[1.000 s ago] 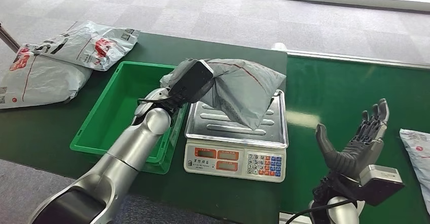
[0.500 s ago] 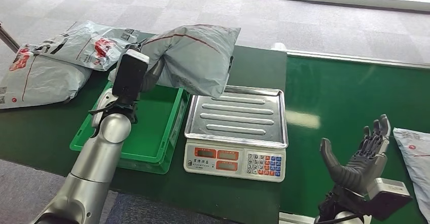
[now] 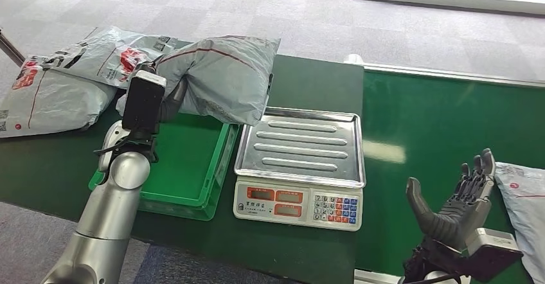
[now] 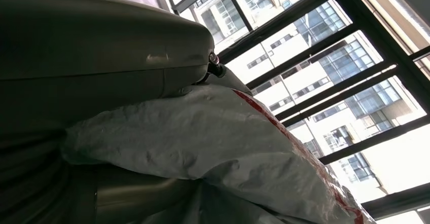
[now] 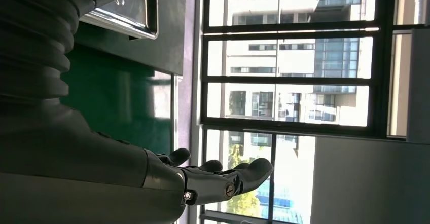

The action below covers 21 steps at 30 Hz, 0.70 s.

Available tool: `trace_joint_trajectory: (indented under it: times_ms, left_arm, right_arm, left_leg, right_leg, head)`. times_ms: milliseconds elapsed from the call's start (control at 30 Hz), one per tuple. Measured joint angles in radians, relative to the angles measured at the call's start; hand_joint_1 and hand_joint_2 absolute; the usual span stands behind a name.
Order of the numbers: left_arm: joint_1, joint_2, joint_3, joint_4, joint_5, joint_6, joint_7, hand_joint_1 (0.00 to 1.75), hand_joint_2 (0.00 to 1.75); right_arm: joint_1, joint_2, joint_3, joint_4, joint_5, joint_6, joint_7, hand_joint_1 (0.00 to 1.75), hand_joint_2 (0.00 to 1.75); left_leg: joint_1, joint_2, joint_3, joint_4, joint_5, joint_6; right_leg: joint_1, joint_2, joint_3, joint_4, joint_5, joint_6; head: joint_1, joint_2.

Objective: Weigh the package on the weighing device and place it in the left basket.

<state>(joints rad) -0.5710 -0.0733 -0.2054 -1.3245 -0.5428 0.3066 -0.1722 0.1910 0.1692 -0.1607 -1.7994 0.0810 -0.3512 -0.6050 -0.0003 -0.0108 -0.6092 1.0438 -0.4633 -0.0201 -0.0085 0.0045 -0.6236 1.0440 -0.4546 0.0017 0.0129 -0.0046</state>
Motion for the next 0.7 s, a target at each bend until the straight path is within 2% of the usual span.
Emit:
trace_joint_trajectory:
  times_ms: [33, 100, 133, 167, 300, 500, 700]
  left_arm:
    - [0.005, 0.001, 0.006, -0.003, -0.009, 0.01, 0.01, 1.29, 1.75]
    - [0.026, 0.005, 0.027, -0.015, -0.037, 0.039, 0.029, 0.45, 1.75]
    - [0.039, 0.006, 0.041, -0.022, -0.055, 0.055, 0.036, 0.15, 1.75]
    - [0.053, 0.008, 0.055, -0.03, -0.073, 0.069, 0.04, 0.0, 1.75]
    - [0.104, 0.01, 0.104, -0.057, -0.114, 0.099, 0.046, 0.0, 1.75]
    - [0.154, 0.009, 0.142, -0.082, -0.16, 0.096, 0.072, 0.0, 1.75]
    - [0.178, 0.008, 0.182, -0.098, -0.187, 0.093, 0.097, 0.0, 1.75]
  right_arm:
    - [0.0, 0.001, 0.0, 0.0, 0.001, 0.003, 0.002, 0.0, 1.75]
    - [0.001, 0.002, -0.001, 0.0, 0.005, 0.009, 0.005, 0.0, 1.75]
    - [0.002, 0.003, -0.001, 0.0, 0.008, 0.012, 0.006, 0.0, 1.75]
    - [0.002, 0.005, -0.001, 0.0, 0.012, 0.015, 0.006, 0.0, 1.75]
    - [-0.002, 0.011, -0.001, 0.0, 0.022, 0.025, 0.011, 0.0, 1.75]
    - [-0.015, 0.019, -0.001, 0.001, 0.035, 0.023, 0.023, 0.0, 1.75]
    - [-0.023, 0.021, -0.001, 0.004, 0.039, 0.024, 0.031, 0.0, 1.75]
  left_leg:
    - [0.0, 0.0, 0.0, 0.0, 0.0, 0.0]
    - [0.0, 0.001, 0.0, 0.0, 0.0, 0.0]
    - [0.0, 0.002, 0.0, 0.0, 0.0, 0.0]
    - [0.0, 0.002, 0.0, 0.0, 0.0, 0.0]
    - [0.0, 0.002, 0.0, -0.001, 0.0, 0.0]
    - [0.0, 0.002, 0.0, -0.001, 0.0, 0.0]
    - [0.0, 0.001, -0.001, -0.001, 0.0, 0.0]
  right_leg:
    - [0.0, 0.0, 0.0, 0.0, 0.0, 0.0]
    - [0.0, 0.001, 0.0, 0.0, 0.0, 0.0]
    - [0.0, 0.002, -0.001, 0.0, 0.0, 0.0]
    - [0.0, 0.002, -0.001, 0.0, 0.0, 0.0]
    - [0.0, 0.001, -0.001, 0.0, -0.001, -0.001]
    - [0.0, 0.001, -0.001, 0.0, -0.001, -0.001]
    - [0.0, 0.0, -0.001, 0.0, -0.001, -0.001]
  head:
    - [0.0, 0.0]
    - [0.0, 0.0]
    - [0.0, 0.0]
    - [0.0, 0.0]
    - [0.0, 0.0]
    - [0.0, 0.0]
    - [0.0, 0.0]
